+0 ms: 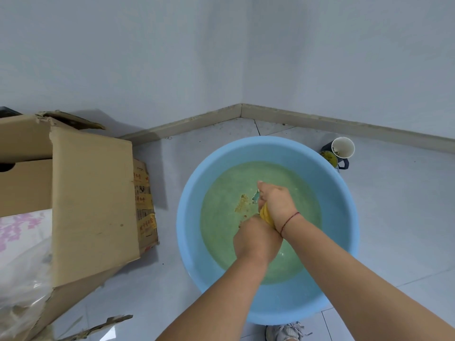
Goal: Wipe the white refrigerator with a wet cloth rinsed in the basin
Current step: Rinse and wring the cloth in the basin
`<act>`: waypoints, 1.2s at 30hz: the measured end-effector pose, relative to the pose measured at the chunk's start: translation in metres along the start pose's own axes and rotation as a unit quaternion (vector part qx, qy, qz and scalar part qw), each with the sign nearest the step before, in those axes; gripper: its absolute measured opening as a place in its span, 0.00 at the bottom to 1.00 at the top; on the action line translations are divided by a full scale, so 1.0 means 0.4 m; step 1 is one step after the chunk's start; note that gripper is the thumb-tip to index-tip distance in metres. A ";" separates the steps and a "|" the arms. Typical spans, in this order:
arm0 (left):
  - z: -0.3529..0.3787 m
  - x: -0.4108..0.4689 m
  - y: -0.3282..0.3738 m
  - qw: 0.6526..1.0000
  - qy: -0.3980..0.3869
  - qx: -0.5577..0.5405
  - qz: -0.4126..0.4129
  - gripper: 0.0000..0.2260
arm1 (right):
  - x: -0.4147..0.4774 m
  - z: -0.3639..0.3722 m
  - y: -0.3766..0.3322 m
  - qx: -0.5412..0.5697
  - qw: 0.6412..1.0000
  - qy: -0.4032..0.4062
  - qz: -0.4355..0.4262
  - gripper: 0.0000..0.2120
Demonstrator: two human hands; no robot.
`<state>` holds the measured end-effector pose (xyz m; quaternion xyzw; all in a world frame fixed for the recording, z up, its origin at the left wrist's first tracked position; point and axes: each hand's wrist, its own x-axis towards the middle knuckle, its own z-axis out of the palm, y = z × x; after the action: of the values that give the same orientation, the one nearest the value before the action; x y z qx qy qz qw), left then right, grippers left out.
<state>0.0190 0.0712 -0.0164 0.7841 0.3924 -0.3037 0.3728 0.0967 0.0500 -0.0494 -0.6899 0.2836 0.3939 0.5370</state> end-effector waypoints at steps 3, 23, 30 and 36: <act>0.006 0.001 -0.004 0.999 0.018 0.013 0.025 0.09 | 0.009 0.002 -0.003 0.129 0.991 -0.020 0.032 0.22; -0.205 -0.027 -0.055 0.764 -0.076 -0.635 -0.085 0.25 | -0.193 -0.171 -0.012 -0.178 0.966 -0.029 -0.185 0.15; -0.261 -0.084 -0.004 0.761 -0.098 -0.636 -0.083 0.32 | -0.257 -0.193 -0.022 -0.173 0.969 -0.118 -0.132 0.16; -0.359 -0.206 0.066 0.815 -0.166 -0.555 0.002 0.28 | -0.371 -0.205 -0.163 -0.103 0.938 -0.292 -0.158 0.32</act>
<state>0.0258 0.1464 0.1331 0.3829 0.4248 -0.1596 0.8046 0.0910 -0.0166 0.1194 -0.6321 -0.0405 0.5154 0.5773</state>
